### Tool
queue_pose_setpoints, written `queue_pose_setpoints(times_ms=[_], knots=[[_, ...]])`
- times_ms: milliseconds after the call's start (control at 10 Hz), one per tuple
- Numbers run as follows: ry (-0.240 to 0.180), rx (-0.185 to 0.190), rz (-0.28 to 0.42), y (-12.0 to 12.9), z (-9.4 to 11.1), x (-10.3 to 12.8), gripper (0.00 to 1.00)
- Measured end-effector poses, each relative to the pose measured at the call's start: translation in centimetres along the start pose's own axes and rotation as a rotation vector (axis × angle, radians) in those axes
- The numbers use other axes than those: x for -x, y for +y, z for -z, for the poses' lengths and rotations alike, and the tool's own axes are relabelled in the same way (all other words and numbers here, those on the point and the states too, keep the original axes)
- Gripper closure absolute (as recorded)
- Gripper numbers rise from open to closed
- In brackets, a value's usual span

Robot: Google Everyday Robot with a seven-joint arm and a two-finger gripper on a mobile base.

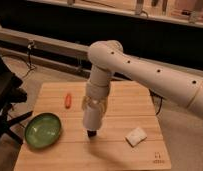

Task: Place the ceramic cup over the eraser

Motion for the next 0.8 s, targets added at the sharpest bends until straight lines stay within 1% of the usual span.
queue_pose_setpoints(times_ms=[300,600,700,800], knots=[[-0.031,0.008,0.006,-0.4,-1.1,0.2,0.2],[-0.068,0.008,0.036,-1.4,-2.4,0.9,0.2],[-0.076,0.009,0.042,-1.6,-2.7,1.0,0.23],[-0.067,0.009,0.039,-1.6,-2.5,1.0,0.34]])
